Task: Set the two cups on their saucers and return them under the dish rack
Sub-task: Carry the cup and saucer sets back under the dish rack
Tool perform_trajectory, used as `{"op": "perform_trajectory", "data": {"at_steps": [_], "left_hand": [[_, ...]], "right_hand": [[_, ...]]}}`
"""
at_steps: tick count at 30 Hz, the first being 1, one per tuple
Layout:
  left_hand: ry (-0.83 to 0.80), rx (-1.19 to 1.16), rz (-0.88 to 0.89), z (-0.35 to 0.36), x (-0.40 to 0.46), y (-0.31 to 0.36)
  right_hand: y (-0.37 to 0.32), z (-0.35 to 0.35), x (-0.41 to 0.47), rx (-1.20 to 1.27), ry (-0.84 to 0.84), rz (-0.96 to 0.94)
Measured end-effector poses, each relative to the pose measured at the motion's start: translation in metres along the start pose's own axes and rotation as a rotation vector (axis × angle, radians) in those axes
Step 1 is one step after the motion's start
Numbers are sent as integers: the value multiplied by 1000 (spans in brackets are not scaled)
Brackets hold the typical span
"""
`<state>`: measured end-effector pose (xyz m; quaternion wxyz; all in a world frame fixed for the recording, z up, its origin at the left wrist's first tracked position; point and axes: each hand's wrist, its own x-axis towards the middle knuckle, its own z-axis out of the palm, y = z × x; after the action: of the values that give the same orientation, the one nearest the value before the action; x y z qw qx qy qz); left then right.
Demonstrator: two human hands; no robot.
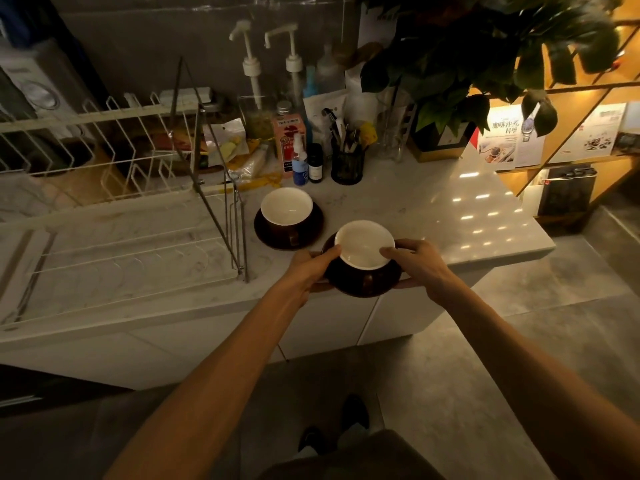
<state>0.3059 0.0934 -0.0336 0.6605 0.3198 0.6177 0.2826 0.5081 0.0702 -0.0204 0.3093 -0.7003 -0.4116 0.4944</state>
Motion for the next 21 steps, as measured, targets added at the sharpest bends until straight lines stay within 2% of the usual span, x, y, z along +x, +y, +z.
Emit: {"op": "perform_trajectory", "data": {"at_steps": [10, 21], "left_hand": [[71, -3, -5, -46, -49, -34], [207, -191, 15, -113, -111, -67]], "right_hand": [[3, 44, -40, -31, -83, -23], [-18, 116, -62, -160, -265, -89]]}}
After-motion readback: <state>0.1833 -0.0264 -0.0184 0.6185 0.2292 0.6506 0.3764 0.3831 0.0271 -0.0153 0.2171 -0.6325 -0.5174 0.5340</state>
